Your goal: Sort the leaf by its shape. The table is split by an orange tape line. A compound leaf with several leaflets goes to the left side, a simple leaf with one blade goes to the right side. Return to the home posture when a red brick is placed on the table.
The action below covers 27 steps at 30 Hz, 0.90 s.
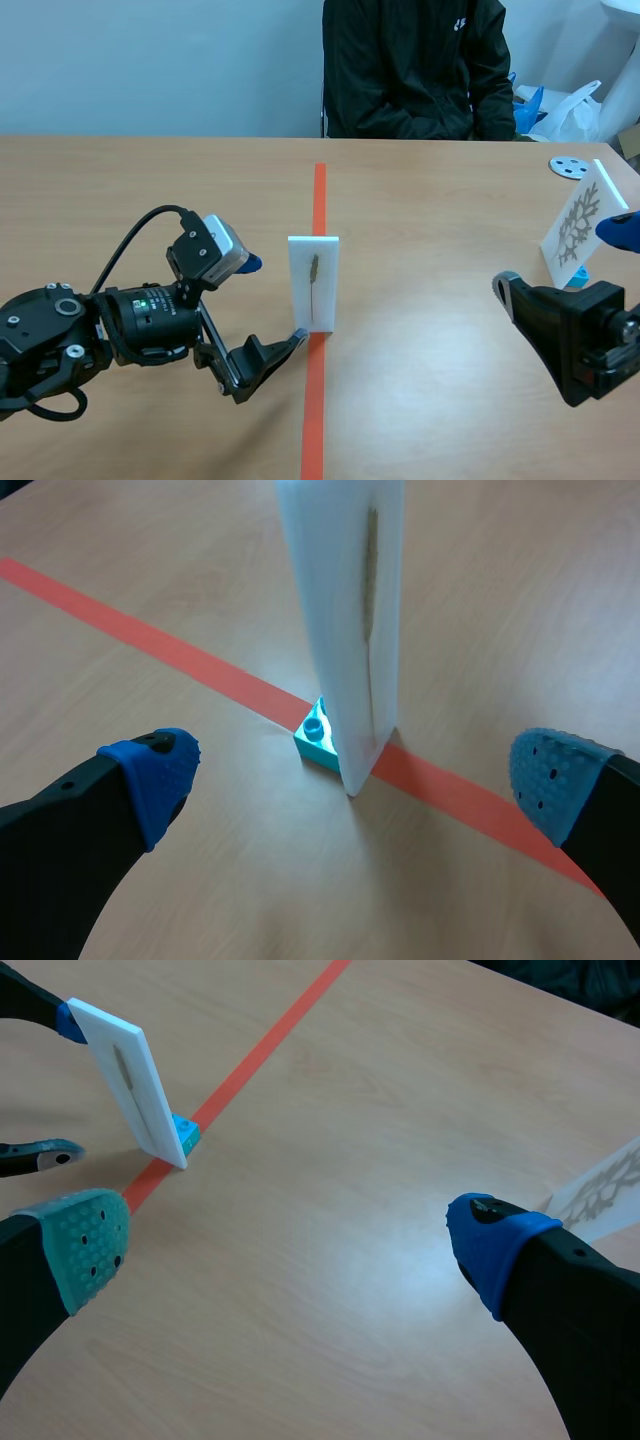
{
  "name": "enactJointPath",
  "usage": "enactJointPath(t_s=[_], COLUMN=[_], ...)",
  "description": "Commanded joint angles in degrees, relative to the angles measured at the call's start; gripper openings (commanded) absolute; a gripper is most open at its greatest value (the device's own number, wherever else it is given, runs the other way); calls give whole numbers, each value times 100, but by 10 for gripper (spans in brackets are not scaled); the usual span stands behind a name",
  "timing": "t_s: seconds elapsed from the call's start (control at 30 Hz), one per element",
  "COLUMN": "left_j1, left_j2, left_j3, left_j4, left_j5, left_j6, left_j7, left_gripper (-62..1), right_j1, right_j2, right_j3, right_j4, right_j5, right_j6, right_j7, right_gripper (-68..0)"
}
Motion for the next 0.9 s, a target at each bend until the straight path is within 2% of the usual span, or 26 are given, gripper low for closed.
enactJointPath(t_s=[0.0,0.47,0.6,0.77,0.87], left_j1=[-105,-446,-518,-627,-706], left_j2=[11,380,487,597,660], left_j3=[55,702,774,820,820], left_j4=[57,-632,-693,-844,-1001], left_j5=[-70,-74,-76,-74,-74], left_j6=[7,55,166,205,249], left_j7=[-168,-568,-570,-568,-575], left_gripper=[14,14,13,-38,-44], right_j1=[35,33,33,33,33], right_j2=[74,74,72,72,72], right_j3=[90,90,90,90,90], right_j4=[17,17,17,17,17], right_j5=[35,35,37,39,39], right_j6=[-11,-9,-9,-9,-9], right_j7=[81,74,57,57,59], right_gripper=[4,4,4,4,4])
